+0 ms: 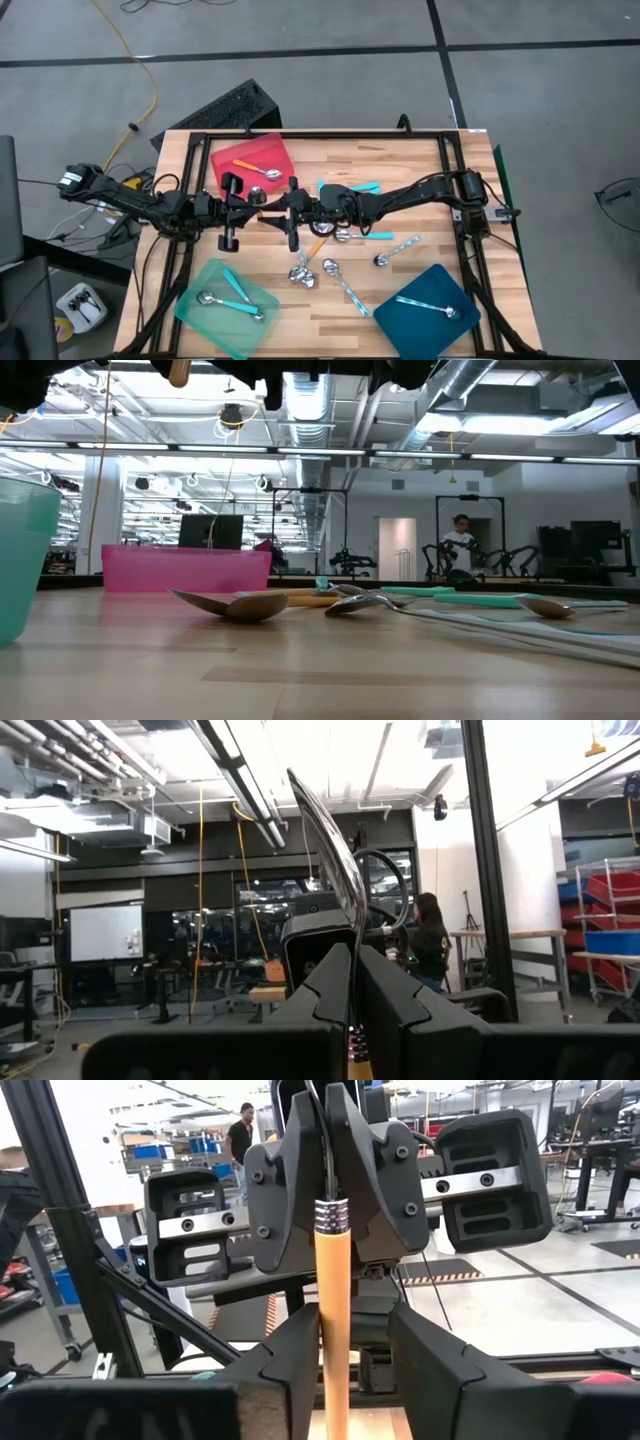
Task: Sort silverware by color (type)
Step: Put the yellow spoon into the pink bin
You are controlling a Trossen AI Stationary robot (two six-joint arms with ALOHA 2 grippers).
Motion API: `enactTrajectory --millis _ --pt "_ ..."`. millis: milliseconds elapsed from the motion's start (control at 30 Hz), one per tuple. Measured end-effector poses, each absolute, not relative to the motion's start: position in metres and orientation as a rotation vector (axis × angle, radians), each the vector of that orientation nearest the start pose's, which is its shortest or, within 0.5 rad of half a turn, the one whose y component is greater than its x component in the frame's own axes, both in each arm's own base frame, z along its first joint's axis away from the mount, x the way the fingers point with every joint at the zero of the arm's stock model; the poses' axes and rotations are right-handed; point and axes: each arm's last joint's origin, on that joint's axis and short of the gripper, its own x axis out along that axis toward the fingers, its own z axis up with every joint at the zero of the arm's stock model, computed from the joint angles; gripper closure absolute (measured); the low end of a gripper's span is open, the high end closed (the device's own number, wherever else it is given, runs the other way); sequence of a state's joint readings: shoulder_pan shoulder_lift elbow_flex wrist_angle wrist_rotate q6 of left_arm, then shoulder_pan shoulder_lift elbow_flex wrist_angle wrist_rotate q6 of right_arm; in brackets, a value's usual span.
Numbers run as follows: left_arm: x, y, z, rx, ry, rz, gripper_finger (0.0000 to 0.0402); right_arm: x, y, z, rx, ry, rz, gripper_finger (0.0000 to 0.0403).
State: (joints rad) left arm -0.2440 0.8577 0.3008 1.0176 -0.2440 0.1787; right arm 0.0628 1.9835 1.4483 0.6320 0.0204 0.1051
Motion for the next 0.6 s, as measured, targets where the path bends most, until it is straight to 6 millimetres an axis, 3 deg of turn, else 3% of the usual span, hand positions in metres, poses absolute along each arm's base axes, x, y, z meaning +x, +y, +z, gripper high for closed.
enactTrajectory --millis 267,600 --pt "0.1695 -0.0350 0.2671 0.065 -0.444 0.038 0.0402 0.4627 0.0261 0.2820 0.118 -0.103 0.039 0.0190" --pt "0.1695 -0.0346 0.2670 0.063 -0.441 0.055 0.0402 0.4649 0.0241 0.2909 0.130 -0.119 0.037 0.0192"
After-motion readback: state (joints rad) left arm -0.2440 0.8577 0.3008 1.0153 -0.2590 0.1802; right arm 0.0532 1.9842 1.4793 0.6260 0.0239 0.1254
